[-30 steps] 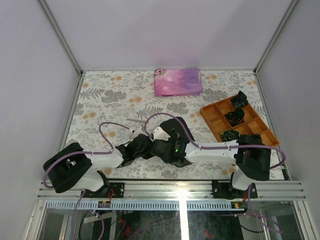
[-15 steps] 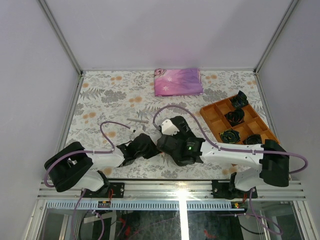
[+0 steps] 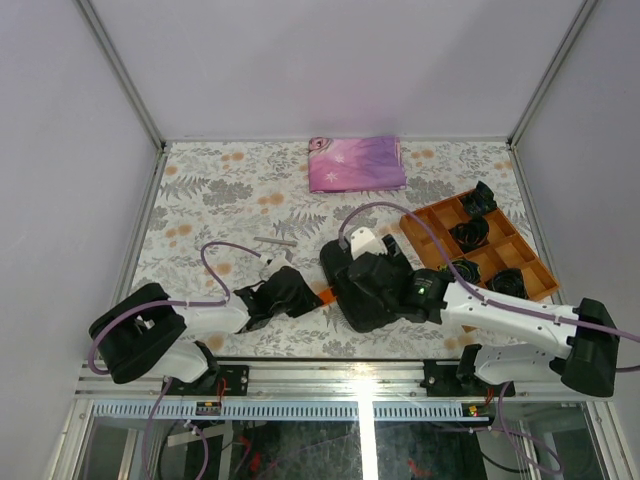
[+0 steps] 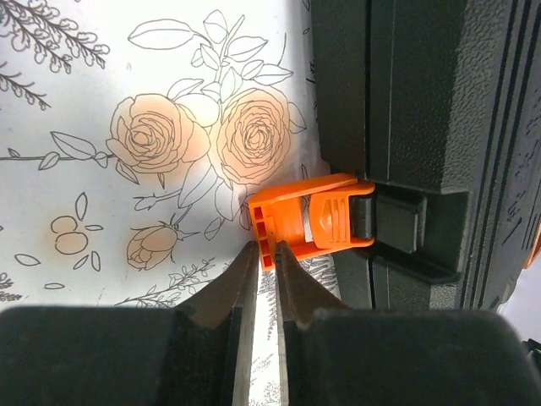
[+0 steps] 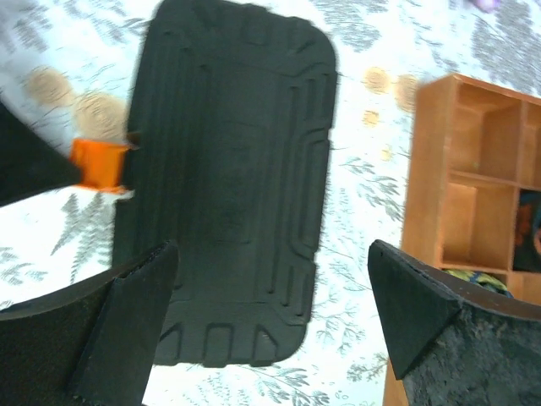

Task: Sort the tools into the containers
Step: Close the storage box at the center of the board, then open the storage box at the center of the board.

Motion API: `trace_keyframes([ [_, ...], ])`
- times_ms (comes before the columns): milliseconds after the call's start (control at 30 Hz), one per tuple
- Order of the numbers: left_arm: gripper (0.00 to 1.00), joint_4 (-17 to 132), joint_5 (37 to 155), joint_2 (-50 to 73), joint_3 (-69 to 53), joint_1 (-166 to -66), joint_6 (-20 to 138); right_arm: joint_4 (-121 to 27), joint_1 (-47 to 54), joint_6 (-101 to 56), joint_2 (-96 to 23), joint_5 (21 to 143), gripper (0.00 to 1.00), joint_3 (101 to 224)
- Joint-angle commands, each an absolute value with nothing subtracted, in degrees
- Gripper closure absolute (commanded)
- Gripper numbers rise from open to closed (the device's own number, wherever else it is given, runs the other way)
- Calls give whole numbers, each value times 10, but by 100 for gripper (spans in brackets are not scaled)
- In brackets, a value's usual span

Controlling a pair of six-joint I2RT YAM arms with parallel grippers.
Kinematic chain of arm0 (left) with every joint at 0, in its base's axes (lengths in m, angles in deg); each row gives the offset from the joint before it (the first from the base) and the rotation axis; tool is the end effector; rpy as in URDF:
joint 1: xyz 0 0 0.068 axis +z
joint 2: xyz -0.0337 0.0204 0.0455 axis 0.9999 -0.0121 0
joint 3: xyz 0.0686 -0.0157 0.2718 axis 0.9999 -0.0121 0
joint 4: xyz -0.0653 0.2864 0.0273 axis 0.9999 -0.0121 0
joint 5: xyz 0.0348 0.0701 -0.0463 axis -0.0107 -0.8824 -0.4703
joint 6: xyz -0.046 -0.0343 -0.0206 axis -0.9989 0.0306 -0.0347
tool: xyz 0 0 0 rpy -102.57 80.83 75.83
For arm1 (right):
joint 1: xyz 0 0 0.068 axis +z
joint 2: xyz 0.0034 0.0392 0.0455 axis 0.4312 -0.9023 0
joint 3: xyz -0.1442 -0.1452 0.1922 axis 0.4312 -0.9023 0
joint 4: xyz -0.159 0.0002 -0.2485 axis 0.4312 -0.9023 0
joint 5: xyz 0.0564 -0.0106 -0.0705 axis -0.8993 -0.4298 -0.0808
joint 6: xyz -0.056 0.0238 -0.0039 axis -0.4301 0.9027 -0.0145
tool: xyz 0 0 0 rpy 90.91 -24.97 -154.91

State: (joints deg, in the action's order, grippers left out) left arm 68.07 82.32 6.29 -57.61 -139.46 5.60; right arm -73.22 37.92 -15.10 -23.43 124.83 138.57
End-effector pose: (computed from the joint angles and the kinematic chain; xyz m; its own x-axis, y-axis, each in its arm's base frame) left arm 0.1695 -0.1964 0.0914 -0.8456 -0.3981 -0.3557 -0.1112 0.7830 -0.6121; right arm 0.1517 0.2441 0.2659 -0.4321 -0.4098 -0.8033 -0.4437 0.8721 -0.2062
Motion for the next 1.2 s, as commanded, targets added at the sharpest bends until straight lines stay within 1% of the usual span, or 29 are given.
trace_keyframes([
  [0, 93, 507, 784, 18, -603, -1396, 94, -678, 435, -181, -273, 1224, 1, 1379],
  [167, 93, 507, 784, 16, -602, -1395, 94, -632, 486, -188, -315, 1251, 1, 1367],
  [433, 94, 515, 785, 8, -605, -1395, 94, -585, 528, -209, -381, 1316, 1, 1338],
  [733, 96, 512, 780, 3, -608, -1394, 92, -625, 535, -203, -441, 1398, 1, 1349],
  [900, 96, 510, 780, 5, -611, -1392, 92, -649, 535, -209, -422, 1432, 0, 1352],
  [1167, 97, 506, 780, 8, -613, -1389, 95, -699, 528, -212, -347, 1452, 1, 1353],
])
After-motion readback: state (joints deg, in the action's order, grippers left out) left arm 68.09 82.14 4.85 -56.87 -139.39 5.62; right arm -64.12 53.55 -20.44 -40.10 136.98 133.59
